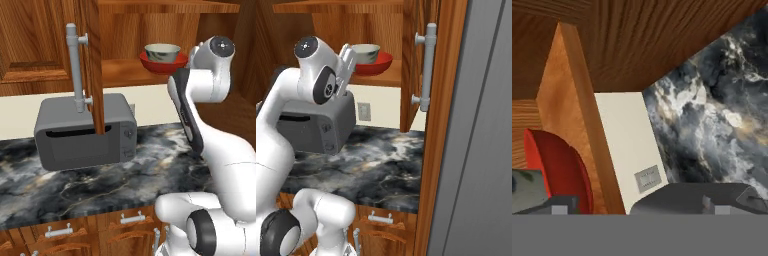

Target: Pick up the bowls on the counter and stack them on top of one another in the open cabinet. Place the smaller bowl on top of the larger bowl.

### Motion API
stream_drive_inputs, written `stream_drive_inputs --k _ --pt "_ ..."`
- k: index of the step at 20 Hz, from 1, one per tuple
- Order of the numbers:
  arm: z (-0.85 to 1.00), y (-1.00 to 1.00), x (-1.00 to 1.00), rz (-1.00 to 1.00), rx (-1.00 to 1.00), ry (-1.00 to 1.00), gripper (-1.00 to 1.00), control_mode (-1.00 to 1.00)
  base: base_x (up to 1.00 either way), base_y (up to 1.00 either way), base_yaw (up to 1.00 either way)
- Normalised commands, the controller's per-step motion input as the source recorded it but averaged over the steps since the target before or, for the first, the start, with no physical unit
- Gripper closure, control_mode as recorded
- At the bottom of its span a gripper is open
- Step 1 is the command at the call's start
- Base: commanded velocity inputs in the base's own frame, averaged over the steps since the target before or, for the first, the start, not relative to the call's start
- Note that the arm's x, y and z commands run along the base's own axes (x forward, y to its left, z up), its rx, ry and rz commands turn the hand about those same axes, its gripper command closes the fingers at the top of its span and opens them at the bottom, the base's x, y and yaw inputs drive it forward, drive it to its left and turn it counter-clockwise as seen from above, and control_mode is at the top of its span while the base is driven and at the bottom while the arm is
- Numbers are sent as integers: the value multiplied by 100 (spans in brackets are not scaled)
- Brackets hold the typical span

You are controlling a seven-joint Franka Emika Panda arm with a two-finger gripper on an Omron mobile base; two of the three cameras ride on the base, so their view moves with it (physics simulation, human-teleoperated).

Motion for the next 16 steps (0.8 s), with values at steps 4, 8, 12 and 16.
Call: stream_drive_inputs --k 4,8,12,16 --pt "-64 14 -99 -1 5 0 -100 -100 0 0 0" --pt "-93 1 -57 0 4 7 -100 -100 0 0 0" --pt "-82 0 -27 0 4 7 -100 -100 0 0 0" --pt "-29 -2 -10 0 6 1 -100 -100 0 0 0"
